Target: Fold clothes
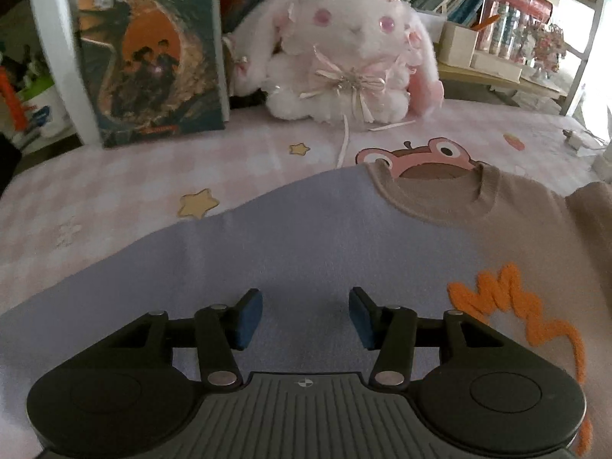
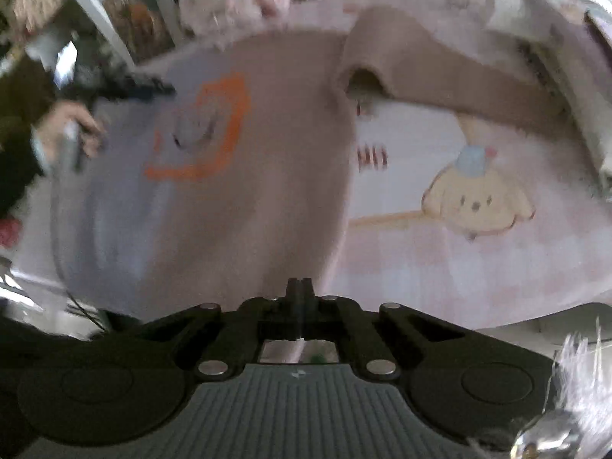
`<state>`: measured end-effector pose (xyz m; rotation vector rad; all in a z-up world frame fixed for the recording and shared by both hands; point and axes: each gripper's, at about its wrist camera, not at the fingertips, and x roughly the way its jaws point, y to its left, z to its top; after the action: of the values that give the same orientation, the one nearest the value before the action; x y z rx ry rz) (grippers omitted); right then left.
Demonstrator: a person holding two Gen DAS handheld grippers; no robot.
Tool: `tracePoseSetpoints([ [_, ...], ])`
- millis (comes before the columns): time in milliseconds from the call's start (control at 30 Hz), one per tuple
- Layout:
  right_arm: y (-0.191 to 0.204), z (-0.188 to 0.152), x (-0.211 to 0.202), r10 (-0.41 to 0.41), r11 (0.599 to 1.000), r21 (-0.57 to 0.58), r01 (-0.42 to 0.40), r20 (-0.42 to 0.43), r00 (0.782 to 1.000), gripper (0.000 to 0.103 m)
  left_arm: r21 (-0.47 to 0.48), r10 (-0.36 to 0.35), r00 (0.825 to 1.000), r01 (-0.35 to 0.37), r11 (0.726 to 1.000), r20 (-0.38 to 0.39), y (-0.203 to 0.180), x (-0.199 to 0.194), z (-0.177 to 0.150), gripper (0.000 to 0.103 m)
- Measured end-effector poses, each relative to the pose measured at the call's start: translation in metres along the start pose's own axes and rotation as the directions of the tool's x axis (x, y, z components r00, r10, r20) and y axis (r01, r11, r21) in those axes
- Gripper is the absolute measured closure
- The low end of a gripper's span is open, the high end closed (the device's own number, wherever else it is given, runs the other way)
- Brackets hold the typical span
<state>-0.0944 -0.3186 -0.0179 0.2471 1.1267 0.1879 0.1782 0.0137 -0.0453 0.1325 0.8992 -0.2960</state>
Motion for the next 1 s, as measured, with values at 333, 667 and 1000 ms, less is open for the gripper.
tracePoseSetpoints([
  [333,0.006,0.044,0.033,-0.115,0.993,-0.015,0.119,0.145,0.983,0.069,0.036,0.114,0.993,-0.114,0.993,0.007,0.01,-0.072,-0.094,0.052],
  [667,0.01,0.077,0.072,-0.235,0.966,-0.056,0.253,0.219,0.947,0.076,-0.236,0.108,0.994,-0.103,0.966,0.011,0.041,-0.102,-0.125,0.044],
  [1000,0.011,0.092,0.08,-0.248,0.963,-0.047,0.267,0.243,0.938,0.093,-0.261,0.075,0.997,-0.075,0.963,-0.01,0.041,-0.098,-0.127,0.099],
])
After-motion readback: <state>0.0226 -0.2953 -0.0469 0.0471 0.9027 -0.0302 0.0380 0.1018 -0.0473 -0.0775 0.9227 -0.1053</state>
